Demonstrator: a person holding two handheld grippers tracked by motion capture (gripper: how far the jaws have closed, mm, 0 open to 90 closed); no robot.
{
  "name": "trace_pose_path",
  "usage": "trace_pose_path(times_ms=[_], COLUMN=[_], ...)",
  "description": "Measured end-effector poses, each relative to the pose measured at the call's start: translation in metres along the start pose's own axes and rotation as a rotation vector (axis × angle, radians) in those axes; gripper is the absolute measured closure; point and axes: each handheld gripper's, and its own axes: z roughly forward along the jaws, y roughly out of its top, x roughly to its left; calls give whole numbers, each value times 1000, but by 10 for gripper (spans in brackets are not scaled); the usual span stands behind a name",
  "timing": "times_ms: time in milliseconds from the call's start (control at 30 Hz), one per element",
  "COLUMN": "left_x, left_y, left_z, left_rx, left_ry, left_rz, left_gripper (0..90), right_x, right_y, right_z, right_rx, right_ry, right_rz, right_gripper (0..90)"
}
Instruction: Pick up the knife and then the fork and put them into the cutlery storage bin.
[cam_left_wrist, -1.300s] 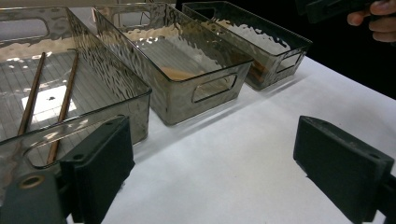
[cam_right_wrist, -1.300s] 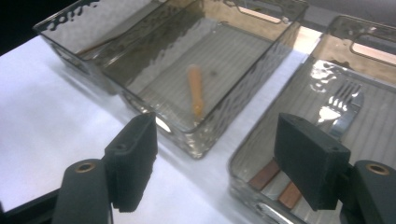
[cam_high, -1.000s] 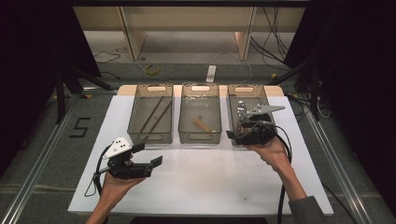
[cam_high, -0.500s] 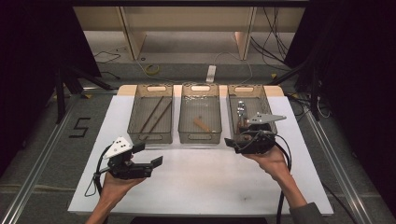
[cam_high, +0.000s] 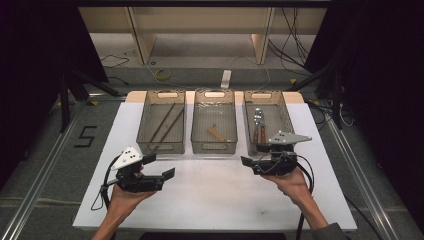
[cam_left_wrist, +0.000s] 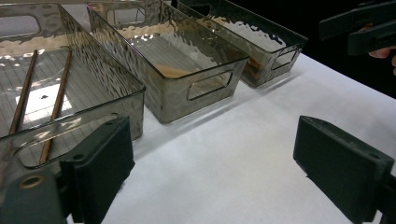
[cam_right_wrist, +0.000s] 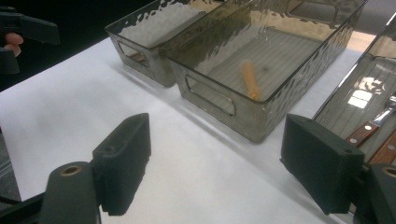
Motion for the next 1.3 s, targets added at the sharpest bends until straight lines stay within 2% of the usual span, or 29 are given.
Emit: trace_pose_path(times_ms=[333, 1300], left_x=[0, -1], left_y=[0, -1], left_z=[1, 2], left_rx=[2, 17], left_ry=[-12, -37], left_rz=[-4, -15], left_gripper=[114, 114], right_x=[1, 9], right_y=[-17, -49], right_z=[-7, -25], right_rx=[-44, -93], right_ry=[2, 12], right_rz=[24, 28], right_gripper=[233, 208])
